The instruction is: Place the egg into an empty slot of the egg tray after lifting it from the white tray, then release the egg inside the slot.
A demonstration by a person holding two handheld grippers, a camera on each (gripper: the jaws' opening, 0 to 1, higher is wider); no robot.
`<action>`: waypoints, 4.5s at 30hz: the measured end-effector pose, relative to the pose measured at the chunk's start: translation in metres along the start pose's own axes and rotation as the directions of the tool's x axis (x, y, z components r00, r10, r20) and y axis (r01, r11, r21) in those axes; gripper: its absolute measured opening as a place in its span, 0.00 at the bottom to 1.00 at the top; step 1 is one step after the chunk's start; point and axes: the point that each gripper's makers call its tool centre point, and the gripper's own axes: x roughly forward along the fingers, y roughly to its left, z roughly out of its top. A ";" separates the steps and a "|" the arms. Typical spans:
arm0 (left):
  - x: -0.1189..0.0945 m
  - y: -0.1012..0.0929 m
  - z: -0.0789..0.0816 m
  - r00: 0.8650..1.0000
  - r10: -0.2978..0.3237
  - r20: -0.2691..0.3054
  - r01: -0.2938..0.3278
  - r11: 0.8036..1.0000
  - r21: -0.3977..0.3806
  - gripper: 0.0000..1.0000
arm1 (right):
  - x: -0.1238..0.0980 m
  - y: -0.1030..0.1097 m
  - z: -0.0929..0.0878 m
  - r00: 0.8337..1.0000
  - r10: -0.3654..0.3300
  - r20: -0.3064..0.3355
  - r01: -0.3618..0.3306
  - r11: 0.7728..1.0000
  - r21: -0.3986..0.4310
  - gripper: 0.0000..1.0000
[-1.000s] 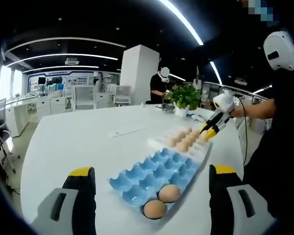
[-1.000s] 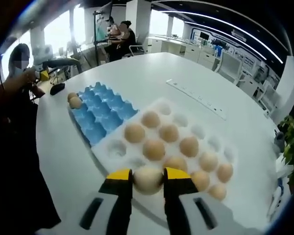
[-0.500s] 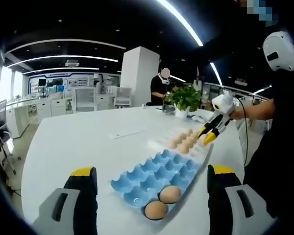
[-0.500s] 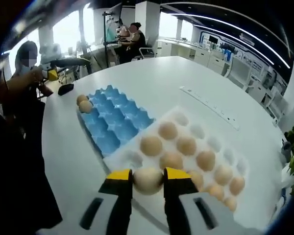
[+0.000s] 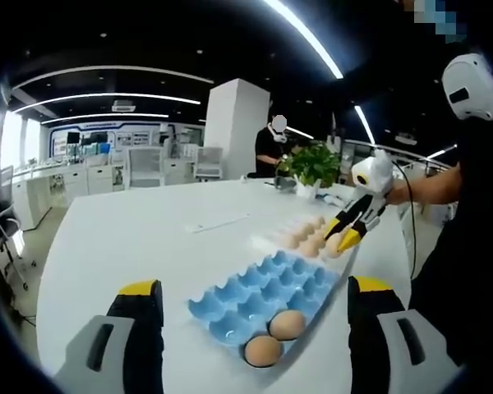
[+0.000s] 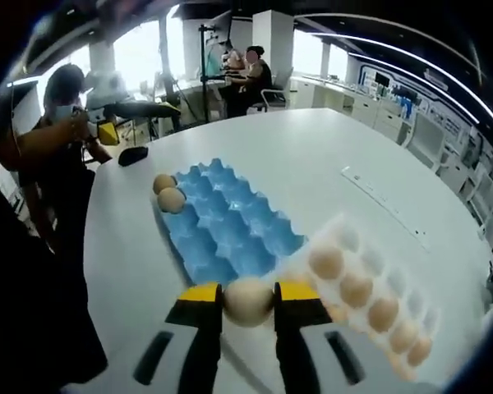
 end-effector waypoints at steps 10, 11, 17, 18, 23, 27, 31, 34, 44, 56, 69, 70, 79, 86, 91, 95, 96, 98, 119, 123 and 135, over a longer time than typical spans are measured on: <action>-0.001 0.000 -0.004 1.000 -0.004 -0.012 0.004 1.000 -0.005 0.92 | 0.018 0.020 0.014 0.998 0.056 0.007 -0.055 0.998 -0.039 0.24; -0.002 0.000 -0.004 1.000 -0.004 -0.012 0.004 1.000 -0.007 0.92 | 0.019 0.022 0.015 0.998 0.060 0.008 -0.060 0.997 -0.046 0.24; -0.002 0.001 -0.005 1.000 -0.001 -0.013 0.001 1.000 -0.007 0.92 | 0.028 0.031 0.024 0.996 0.087 0.014 -0.085 0.994 -0.067 0.24; -0.002 0.001 -0.005 1.000 0.000 -0.014 0.000 1.000 -0.005 0.91 | 0.028 0.031 0.025 0.996 0.088 0.014 -0.086 0.994 -0.068 0.24; -0.003 0.001 -0.005 1.000 -0.002 -0.011 0.002 1.000 -0.009 0.90 | 0.032 0.036 0.028 0.994 0.104 0.013 -0.103 0.991 -0.082 0.24; -0.003 0.001 -0.006 1.000 -0.001 -0.013 0.001 1.000 -0.010 0.90 | 0.037 0.040 0.032 0.993 0.117 0.014 -0.116 0.989 -0.088 0.24; -0.004 0.001 -0.006 1.000 -0.001 -0.012 0.000 1.000 -0.011 0.90 | 0.041 0.044 0.035 0.992 0.127 0.015 -0.125 0.987 -0.099 0.24; -0.004 0.001 -0.005 1.000 -0.004 -0.013 0.004 1.000 -0.013 0.88 | 0.046 0.048 0.040 0.990 0.139 0.019 -0.136 0.985 -0.104 0.24; -0.004 0.003 -0.006 1.000 -0.004 -0.012 0.004 1.000 -0.017 0.88 | 0.058 0.061 0.047 0.984 0.176 0.015 -0.172 0.977 -0.129 0.24; -0.004 0.003 -0.009 1.000 -0.007 -0.021 0.007 1.000 -0.023 0.87 | 0.071 0.075 0.057 0.977 0.210 0.026 -0.204 0.968 -0.145 0.24; -0.004 0.004 -0.008 1.000 -0.005 -0.016 0.005 1.000 -0.027 0.85 | 0.089 0.084 0.059 0.971 0.237 0.022 -0.231 0.961 -0.152 0.24; -0.005 0.004 -0.008 1.000 -0.007 -0.018 0.007 1.000 -0.025 0.85 | 0.090 0.085 0.059 0.971 0.238 0.022 -0.232 0.961 -0.149 0.24; -0.006 0.003 -0.007 1.000 -0.006 -0.014 0.006 1.000 -0.028 0.84 | 0.099 0.087 0.057 0.969 0.245 0.023 -0.239 0.958 -0.160 0.24; -0.007 0.004 -0.007 1.000 -0.004 -0.011 0.003 1.000 -0.030 0.84 | 0.101 0.086 0.050 0.968 0.249 0.021 -0.242 0.955 -0.174 0.24; -0.007 0.003 -0.007 1.000 -0.004 -0.014 0.003 1.000 -0.030 0.83 | 0.105 0.089 0.048 0.964 0.262 0.045 -0.249 0.949 -0.192 0.25; -0.007 0.003 -0.008 1.000 -0.003 -0.020 0.002 1.000 -0.029 0.82 | 0.105 0.088 0.048 0.960 0.273 0.063 -0.257 0.948 -0.186 0.25; -0.007 0.003 -0.008 1.000 -0.003 -0.022 0.002 1.000 -0.029 0.82 | 0.104 0.087 0.047 0.959 0.274 0.072 -0.258 0.949 -0.183 0.26; -0.007 0.003 -0.007 1.000 -0.003 -0.020 0.002 1.000 -0.030 0.82 | 0.104 0.088 0.048 0.956 0.278 0.093 -0.256 0.946 -0.197 0.26; -0.005 -0.001 -0.004 1.000 -0.019 -0.019 0.019 1.000 -0.017 0.80 | 0.072 0.072 0.036 0.951 0.258 0.173 -0.228 0.958 -0.177 0.26; -0.004 0.000 -0.003 1.000 -0.019 -0.019 0.019 1.000 -0.014 0.80 | 0.063 0.064 0.032 0.954 0.238 0.183 -0.211 0.965 -0.155 0.25; -0.003 -0.002 0.000 1.000 -0.027 -0.007 0.027 1.000 -0.010 0.81 | 0.044 0.045 0.018 0.966 0.179 0.188 -0.156 0.980 -0.126 0.26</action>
